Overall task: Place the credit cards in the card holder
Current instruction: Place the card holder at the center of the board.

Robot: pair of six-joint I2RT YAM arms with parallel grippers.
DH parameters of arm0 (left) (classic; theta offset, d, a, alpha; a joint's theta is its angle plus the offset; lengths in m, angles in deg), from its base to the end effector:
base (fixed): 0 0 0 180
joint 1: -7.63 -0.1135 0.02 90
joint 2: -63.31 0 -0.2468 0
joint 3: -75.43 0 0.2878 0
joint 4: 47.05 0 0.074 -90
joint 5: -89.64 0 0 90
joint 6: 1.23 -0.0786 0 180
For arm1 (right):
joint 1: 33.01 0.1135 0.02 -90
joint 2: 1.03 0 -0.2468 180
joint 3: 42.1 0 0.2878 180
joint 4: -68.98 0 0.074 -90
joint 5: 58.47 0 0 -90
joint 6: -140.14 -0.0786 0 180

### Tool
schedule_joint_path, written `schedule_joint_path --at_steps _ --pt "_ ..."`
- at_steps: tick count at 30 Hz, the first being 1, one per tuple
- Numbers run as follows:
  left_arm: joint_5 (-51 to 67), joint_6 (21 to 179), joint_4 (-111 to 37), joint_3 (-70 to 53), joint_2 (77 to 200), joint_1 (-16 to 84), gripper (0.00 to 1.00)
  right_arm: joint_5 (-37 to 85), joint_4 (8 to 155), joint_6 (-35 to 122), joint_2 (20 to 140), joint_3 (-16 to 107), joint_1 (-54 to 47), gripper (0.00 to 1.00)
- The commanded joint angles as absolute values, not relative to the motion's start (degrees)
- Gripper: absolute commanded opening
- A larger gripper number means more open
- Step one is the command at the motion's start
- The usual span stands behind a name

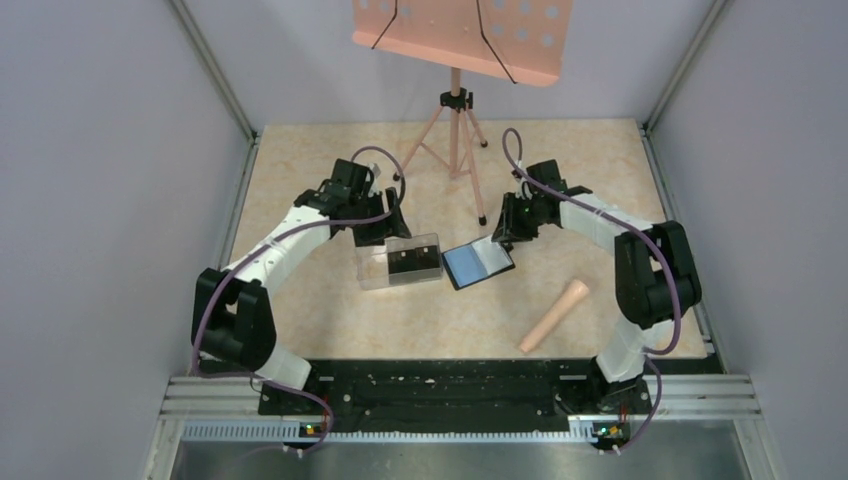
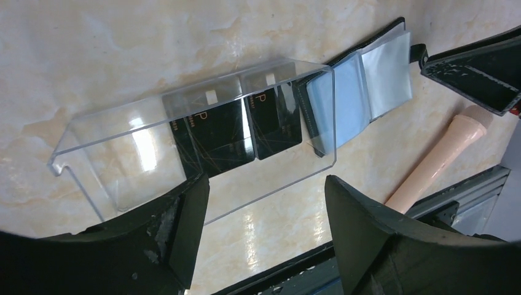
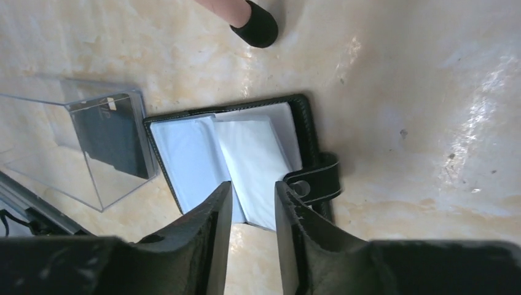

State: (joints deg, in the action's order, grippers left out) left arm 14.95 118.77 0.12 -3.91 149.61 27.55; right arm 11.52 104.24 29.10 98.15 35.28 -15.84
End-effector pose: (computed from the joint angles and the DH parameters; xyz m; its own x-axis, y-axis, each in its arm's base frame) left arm 0.3479 -0.1481 0.2035 -0.8968 -0.1879 -0.4005 0.0296 0.8777 -0.4783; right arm 0.3809 0.1458 0.1262 -0.9118 0.0714 -0.4044 -0.1369 0.8756 0.4632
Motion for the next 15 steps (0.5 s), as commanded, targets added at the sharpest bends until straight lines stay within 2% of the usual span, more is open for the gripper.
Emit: schedule_joint_path --at_steps 1,3,5,8,12,15 --pt "18.19 121.58 -4.16 -5.42 152.1 28.29 0.74 10.61 106.58 29.04 101.48 38.65 -15.55 0.3" --pt "18.49 121.93 -4.27 -5.58 153.0 28.6 0.74 13.07 107.6 29.09 100.65 39.12 -15.61 0.3" --pt "18.57 121.95 -4.31 -5.85 153.75 28.81 0.74 14.36 109.41 29.28 99.81 40.21 -15.56 0.39" --pt "17.89 121.76 -4.06 -5.92 154.3 29.12 0.74 14.8 111.46 30.21 98.45 41.82 -15.53 0.45" --pt "17.32 121.65 -3.72 -5.57 154.21 29.29 0.74 9.38 111.15 31.34 97.98 42.52 -14.63 0.44" --pt "17.2 121.72 -3.5 -5.06 154.17 29.28 0.74 5.59 110.9 31.2 100.93 43.33 -13.3 0.33"
